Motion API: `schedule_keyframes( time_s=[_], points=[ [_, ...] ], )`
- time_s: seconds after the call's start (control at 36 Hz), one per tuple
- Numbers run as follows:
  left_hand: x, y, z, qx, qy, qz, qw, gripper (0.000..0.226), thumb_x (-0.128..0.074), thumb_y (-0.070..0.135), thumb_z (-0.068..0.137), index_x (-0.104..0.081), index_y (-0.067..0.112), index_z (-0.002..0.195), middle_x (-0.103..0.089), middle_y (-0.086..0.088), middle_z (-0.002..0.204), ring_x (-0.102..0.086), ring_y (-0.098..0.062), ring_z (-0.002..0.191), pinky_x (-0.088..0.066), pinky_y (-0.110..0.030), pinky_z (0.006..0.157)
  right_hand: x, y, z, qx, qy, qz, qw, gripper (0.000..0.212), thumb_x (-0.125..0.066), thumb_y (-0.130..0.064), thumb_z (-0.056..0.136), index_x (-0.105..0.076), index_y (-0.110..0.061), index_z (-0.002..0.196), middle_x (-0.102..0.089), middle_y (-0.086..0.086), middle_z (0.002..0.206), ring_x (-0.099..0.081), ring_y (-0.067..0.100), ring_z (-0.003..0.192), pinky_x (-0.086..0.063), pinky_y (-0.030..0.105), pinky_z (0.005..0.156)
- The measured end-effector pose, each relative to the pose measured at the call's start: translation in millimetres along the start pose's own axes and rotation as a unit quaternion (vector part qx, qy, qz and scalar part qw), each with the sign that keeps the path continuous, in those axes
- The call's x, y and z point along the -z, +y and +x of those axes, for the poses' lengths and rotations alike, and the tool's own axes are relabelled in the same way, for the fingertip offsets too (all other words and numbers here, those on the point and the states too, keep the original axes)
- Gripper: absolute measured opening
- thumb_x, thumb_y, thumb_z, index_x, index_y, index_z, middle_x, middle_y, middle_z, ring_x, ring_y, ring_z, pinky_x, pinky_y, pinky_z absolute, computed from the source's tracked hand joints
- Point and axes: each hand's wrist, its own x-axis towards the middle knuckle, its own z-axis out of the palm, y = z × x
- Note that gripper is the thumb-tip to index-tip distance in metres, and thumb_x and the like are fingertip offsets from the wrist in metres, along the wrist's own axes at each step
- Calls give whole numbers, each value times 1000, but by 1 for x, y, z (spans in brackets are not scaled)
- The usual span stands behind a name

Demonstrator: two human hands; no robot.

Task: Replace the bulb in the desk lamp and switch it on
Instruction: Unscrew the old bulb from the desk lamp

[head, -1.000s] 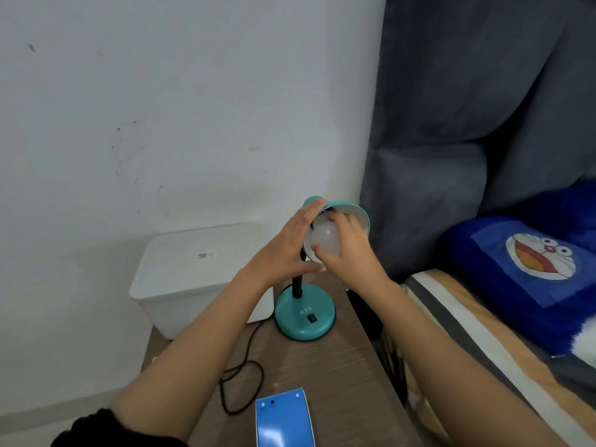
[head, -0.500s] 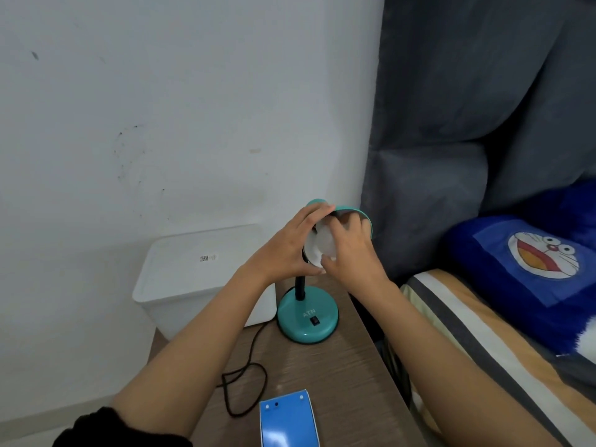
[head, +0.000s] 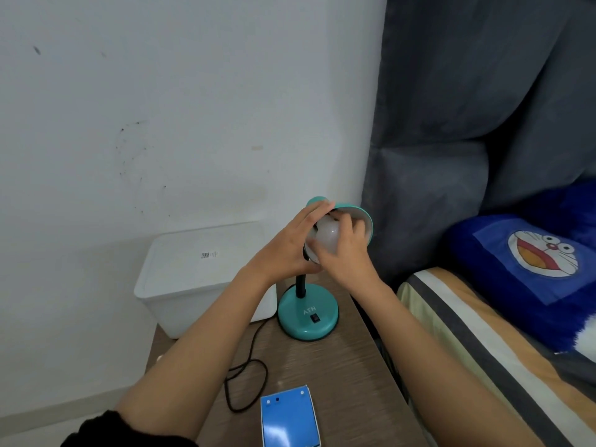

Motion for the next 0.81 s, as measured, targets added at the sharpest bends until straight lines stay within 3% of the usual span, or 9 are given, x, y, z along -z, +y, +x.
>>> schedule_keyframes(
  time_s=[0.08,0.14,0.28,0.39,0.44,0.64,0.72,0.81],
  points=[
    [2,2,0,3,-10,1,1000,100,-80,8,64,-21,25,142,-26,6,146,-24,-4,137,-21,-9,109,1,-8,2,-83,-8,90,992,52,-53,-41,91,-37,-8,127,-41,17,131,-46,27,115,-43,37,99],
    [3,2,0,4,-15,1,1000,101,-80,7,63,-19,26,142,-25,7,145,-23,-3,137,-20,-8,110,4,-10,6,-88,-5,82,993,49,-57,-35,89,-40,-7,126,-44,17,129,-49,29,113,-45,39,96],
    [2,2,0,2,-24,4,1000,102,-81,11,64,-19,27,143,-26,7,145,-24,-8,138,-23,-15,112,9,-5,9,-57,-11,53,997,62,-71,-18,76,-42,-18,131,-41,12,130,-44,24,119,-35,23,92],
    [3,4,1,4,-23,0,1000,101,-81,12,65,-19,28,142,-25,7,145,-24,-6,138,-22,-11,111,2,-4,11,-109,1,109,988,57,-58,-43,85,-40,-12,130,-47,11,130,-49,23,116,-44,34,97],
    [4,5,1,1,-23,2,1000,100,-81,12,66,-19,26,142,-26,3,147,-24,-7,138,-22,-12,111,1,-7,13,-152,-14,129,980,54,-49,-47,89,-43,-8,127,-55,14,123,-57,27,107,-53,40,86],
    [4,2,0,17,-29,5,999,106,-82,12,64,-15,34,143,-25,1,150,-22,-8,140,-22,-16,114,2,-4,9,-26,43,-13,999,58,-70,-24,76,-48,-9,127,-56,13,124,-49,28,118,-43,33,97],
    [3,3,0,23,-28,-2,999,105,-81,11,65,-14,36,143,-24,1,151,-22,-8,141,-23,-17,114,1,0,4,12,35,-37,999,57,-66,-25,81,-42,-11,131,-45,14,129,-38,29,124,-38,39,104],
    [3,3,-1,21,-23,-4,999,102,-80,10,66,-16,31,144,-24,0,151,-23,-8,140,-24,-16,113,-2,-4,4,-19,27,17,999,48,-53,-34,91,-39,-9,131,-41,16,130,-40,28,122,-40,41,102]
  ],
)
